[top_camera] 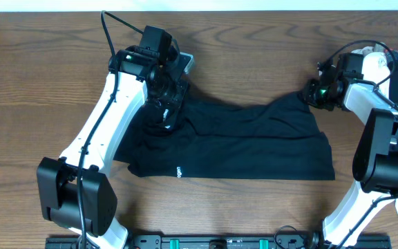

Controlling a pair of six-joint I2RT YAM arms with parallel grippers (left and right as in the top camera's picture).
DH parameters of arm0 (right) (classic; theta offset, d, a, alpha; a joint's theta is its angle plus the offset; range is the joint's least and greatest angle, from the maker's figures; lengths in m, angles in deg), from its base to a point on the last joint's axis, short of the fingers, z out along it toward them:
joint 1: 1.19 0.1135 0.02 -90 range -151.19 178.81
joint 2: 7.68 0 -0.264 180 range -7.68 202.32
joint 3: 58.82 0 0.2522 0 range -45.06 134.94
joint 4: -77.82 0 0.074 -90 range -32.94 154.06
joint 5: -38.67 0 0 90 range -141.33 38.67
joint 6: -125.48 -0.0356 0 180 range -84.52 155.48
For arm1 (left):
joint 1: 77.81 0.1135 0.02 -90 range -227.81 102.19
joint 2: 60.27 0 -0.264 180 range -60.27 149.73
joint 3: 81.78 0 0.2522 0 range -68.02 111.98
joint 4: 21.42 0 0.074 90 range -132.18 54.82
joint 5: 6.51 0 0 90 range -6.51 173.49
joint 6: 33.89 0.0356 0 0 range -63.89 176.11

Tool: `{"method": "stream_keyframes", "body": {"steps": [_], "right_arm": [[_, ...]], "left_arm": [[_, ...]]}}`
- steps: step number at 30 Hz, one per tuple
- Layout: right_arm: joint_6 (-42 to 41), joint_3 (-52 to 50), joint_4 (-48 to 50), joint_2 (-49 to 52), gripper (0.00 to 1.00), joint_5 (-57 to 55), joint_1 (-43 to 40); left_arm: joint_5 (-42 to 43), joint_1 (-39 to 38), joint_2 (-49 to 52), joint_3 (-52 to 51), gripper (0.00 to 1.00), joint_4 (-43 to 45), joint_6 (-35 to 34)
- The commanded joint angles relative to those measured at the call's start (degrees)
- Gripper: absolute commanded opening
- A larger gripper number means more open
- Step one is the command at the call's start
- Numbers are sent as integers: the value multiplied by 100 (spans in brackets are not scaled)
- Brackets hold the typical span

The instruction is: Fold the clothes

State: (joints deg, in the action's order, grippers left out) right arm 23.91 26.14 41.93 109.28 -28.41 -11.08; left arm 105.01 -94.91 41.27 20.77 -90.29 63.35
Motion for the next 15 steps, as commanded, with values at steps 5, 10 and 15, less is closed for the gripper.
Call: {"method": "stream_keyframes", "body": {"steps": [5,10,15], "right_arm": [[-63,31,17,-122,1,195,-295],[-57,33,15,-815,1,389,-949],[68,33,-24,-1423,1,887,-1432]], "left_arm": [[35,-13,31,35,9,-13,-74],[35,-11,31,35,8,-11,-72],[33,-11,31,35,8,-9,-70]]}}
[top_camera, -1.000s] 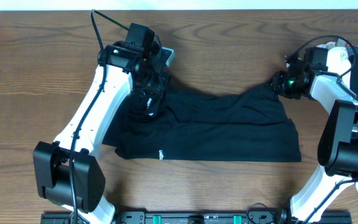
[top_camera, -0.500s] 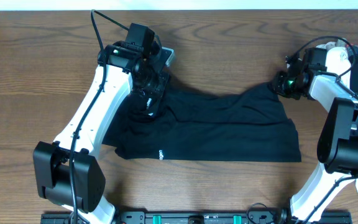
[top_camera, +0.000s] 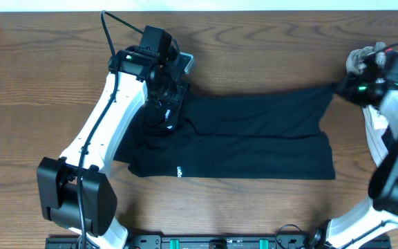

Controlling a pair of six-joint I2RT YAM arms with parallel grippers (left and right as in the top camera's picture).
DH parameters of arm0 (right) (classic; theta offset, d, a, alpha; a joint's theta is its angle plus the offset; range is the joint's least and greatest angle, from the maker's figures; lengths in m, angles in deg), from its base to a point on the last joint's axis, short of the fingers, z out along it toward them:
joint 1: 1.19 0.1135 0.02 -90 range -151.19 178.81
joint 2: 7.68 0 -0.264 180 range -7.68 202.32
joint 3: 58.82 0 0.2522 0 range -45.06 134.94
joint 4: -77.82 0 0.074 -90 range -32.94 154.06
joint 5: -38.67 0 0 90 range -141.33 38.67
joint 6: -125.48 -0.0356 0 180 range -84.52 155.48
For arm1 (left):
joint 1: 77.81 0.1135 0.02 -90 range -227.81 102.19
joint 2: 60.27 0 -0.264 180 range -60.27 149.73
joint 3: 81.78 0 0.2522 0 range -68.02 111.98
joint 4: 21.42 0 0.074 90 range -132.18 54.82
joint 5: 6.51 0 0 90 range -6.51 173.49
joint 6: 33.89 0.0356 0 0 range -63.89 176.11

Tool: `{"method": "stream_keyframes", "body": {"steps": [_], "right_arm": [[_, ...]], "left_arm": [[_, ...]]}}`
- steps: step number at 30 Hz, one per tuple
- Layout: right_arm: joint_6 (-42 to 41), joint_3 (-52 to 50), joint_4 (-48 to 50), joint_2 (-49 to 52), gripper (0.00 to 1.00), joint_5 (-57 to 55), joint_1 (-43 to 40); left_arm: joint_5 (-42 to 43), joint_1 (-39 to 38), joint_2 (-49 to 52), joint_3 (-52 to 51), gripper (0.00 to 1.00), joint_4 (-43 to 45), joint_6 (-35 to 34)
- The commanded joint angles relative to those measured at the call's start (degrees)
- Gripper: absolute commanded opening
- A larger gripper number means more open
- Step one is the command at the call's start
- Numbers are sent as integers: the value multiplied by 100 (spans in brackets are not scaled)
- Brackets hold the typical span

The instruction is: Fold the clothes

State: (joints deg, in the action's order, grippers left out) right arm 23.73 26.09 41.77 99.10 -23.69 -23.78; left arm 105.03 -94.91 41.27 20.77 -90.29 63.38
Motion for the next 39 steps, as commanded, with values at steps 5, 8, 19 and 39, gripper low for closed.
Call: {"method": "stream_keyframes", "body": {"steps": [5,8,19,39], "right_arm": [[155,37,-382,-660,1,487,-262],[173,37,-734,-769,1,503,-264],[623,37,-2227,-1405,2,-175,-295],[763,35,-3447,-1464,54,-256,-166]], "left_arm": [[33,-11,31,35,8,-17,-74],[33,-11,31,35,8,-164,-74],[33,-13,31,35,12,-1617,-74],[-356,-13,31,-195,57,-1950,-160]]}}
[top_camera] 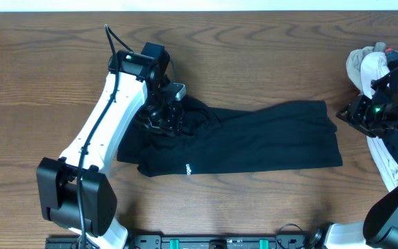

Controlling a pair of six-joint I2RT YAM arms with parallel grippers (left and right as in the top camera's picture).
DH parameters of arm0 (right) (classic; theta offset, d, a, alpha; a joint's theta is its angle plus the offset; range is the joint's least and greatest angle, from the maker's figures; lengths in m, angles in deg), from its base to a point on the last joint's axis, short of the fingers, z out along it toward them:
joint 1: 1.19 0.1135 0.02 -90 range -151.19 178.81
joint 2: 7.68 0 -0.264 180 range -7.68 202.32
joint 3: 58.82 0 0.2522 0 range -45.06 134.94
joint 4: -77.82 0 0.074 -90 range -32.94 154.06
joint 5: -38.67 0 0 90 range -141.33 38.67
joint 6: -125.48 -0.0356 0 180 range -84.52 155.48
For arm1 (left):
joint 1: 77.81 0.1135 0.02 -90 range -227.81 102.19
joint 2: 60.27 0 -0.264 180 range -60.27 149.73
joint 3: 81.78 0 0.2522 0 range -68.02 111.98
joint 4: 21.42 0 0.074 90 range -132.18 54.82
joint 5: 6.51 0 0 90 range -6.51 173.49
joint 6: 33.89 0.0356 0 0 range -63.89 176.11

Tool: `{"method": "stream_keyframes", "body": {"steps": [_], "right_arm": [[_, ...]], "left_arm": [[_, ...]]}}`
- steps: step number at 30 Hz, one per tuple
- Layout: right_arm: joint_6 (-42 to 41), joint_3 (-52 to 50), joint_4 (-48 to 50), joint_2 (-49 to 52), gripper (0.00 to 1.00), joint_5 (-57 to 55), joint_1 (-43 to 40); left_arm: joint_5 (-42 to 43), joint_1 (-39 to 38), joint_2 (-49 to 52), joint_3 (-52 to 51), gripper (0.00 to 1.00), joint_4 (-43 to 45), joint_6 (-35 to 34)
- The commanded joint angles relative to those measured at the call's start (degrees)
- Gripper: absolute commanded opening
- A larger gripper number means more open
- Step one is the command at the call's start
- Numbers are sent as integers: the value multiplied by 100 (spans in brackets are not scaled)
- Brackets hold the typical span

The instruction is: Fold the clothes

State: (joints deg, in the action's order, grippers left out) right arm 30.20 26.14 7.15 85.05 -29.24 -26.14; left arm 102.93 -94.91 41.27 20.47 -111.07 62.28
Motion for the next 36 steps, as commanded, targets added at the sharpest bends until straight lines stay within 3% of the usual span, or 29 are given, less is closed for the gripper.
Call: {"method": "stream_keyframes", "body": {"steps": [1,7,13,14,16,18,27,36], "right_arm": [[114,31,31,-59,57,304,105],[114,31,114,-59,65,295,374],[114,31,136,-59,66,299,435],[114,31,138,-59,66,297,437],[114,31,138,-59,67,284,435],[114,31,120,-59,66,264,435],[114,31,31,-59,63,170,435],[116,31,28,-59,63,168,435]], "left_arm": [[-144,-13,31,-249,59,280,-133],[-105,-13,35,-1082,69,1722,-201],[-109,2,48,-1744,68,2732,-201],[-109,4,48,-1777,60,2830,-201],[-107,4,48,-1781,25,2837,-201],[-107,4,48,-1781,8,2688,-201],[-109,4,39,-1781,6,1502,-372],[-160,2,-330,-1766,6,2420,-590]]}}
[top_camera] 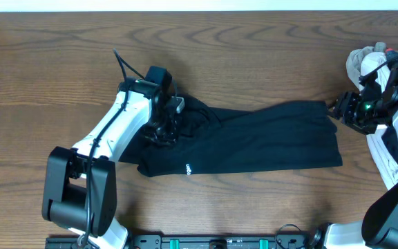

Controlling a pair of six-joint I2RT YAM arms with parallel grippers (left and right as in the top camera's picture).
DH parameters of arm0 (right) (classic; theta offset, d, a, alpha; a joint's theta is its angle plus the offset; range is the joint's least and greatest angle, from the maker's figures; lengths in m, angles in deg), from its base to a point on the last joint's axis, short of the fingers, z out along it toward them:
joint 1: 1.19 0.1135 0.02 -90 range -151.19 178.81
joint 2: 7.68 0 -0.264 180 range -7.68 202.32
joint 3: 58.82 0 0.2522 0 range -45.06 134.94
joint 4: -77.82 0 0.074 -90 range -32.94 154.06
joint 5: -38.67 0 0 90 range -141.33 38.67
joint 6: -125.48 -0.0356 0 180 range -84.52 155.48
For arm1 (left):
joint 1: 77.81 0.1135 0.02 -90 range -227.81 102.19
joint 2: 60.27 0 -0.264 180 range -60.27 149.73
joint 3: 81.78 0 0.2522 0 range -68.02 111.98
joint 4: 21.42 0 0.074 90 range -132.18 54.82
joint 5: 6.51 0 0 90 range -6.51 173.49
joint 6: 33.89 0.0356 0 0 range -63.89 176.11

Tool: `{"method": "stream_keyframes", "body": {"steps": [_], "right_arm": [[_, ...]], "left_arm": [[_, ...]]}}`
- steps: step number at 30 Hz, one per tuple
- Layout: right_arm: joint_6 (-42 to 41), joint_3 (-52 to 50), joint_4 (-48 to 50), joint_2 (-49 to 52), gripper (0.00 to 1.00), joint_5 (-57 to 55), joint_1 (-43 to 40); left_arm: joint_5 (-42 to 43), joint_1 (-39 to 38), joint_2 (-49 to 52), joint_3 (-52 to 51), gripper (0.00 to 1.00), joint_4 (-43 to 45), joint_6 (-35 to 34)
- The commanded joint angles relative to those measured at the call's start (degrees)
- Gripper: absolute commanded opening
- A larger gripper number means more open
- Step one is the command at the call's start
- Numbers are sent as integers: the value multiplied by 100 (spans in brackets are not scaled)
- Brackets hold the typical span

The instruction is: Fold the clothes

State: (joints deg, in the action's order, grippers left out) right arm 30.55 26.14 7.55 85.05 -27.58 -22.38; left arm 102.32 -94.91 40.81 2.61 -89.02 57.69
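A black garment (254, 142) lies stretched across the wooden table, with a small white logo near its front left. Its left end is bunched in folds. My left gripper (164, 129) points down into that bunched part and looks shut on the cloth; the wrist hides its fingers. My right gripper (336, 108) sits at the garment's far right corner, touching or just short of the edge. Its jaws seem to stand apart with no cloth lifted.
A pile of white and dark clothes (366, 66) lies at the right edge, behind and under the right arm. The table's back edge runs along the top, and the arm mounting rail (220, 242) runs along the front.
My left gripper has shifted a little toward the front, and its arm has folded lower over the garment's left end. My right gripper has moved slightly left, up to the garment's corner. The garment lies as before.
My left gripper held the garment's upper left and my right gripper held the upper edge near the middle right. Then the right gripper had drawn that edge out to the right. Later the garment lay flat and stretched, the right gripper off it, now back at its corner.
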Motion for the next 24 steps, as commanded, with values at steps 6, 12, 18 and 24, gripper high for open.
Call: {"method": "stream_keyframes", "body": {"steps": [6,12,18,24], "right_arm": [[79,31,-28,-59,63,4,59],[81,31,-122,-59,63,2,59],[79,31,-120,-59,62,2,48],[83,31,-111,-59,62,0,37]], "left_arm": [[-643,-7,-31,-55,6,1248,-50],[-643,-7,553,-83,6,732,-136],[-647,17,597,-87,6,-870,-599],[-647,173,205,-13,6,-1174,-817]]}}
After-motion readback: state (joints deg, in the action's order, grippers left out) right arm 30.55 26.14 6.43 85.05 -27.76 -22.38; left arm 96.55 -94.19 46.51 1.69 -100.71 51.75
